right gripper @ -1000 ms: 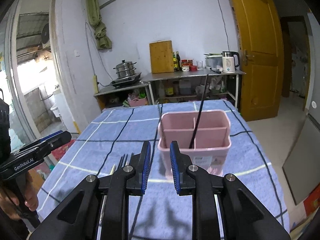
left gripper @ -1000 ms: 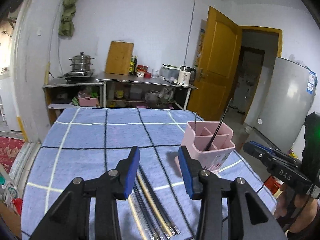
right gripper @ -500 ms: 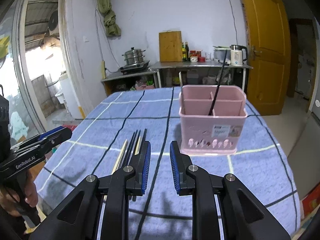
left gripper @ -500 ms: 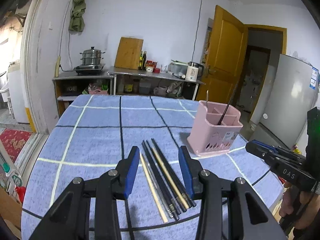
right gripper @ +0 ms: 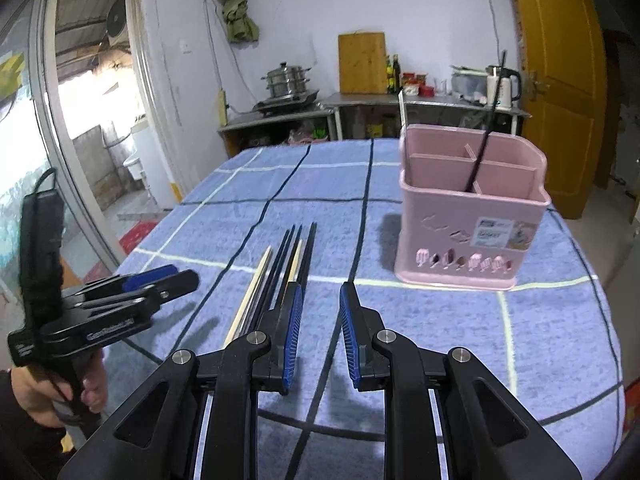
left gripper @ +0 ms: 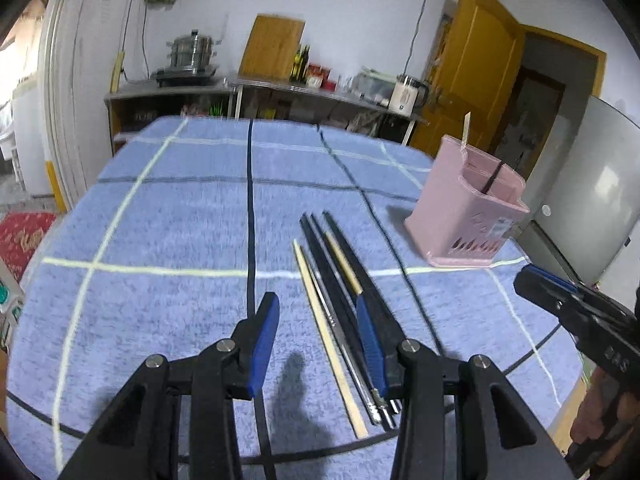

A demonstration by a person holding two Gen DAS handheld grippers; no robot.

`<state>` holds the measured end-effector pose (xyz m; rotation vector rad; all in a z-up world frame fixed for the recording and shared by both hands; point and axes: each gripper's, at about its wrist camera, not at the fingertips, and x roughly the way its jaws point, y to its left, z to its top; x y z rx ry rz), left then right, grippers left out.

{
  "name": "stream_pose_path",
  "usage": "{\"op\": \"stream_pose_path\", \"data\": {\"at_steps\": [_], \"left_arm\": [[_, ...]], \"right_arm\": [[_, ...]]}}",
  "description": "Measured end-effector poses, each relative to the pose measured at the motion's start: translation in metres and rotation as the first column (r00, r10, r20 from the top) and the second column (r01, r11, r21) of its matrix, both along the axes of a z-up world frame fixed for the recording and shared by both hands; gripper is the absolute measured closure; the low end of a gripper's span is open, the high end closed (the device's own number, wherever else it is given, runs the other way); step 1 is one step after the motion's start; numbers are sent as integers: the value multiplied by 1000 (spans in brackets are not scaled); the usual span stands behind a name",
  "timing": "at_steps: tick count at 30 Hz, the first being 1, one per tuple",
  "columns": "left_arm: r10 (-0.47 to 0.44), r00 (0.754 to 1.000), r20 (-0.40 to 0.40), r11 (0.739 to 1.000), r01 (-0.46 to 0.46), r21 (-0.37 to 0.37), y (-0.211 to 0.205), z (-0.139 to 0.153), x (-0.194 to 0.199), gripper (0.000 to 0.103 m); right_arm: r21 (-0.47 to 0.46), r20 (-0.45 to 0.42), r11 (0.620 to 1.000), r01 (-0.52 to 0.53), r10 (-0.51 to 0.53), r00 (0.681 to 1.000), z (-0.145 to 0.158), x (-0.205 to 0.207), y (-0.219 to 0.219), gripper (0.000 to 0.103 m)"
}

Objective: Organize utensils
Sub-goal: 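Move both open tools back to the remaining chopsticks, then grasp a light wooden chopstick with the left tool while the right tool grasps a black chopstick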

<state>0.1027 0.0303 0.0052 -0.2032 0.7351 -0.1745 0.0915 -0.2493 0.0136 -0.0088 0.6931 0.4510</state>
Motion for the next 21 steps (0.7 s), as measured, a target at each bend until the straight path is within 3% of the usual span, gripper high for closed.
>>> {"op": "stream_pose_path", "data": {"at_steps": [11, 21], "left_arm": [[10, 994, -112, 999, -5, 51, -8, -39, 44, 67], [14, 991, -134, 994, 1, 108, -18, -45, 52, 68]], "right_arm": [[-10, -56, 999, -32, 31, 998, -24, 23, 14, 83], [-14, -86, 998, -56, 55, 995, -37, 40, 25, 83]]}}
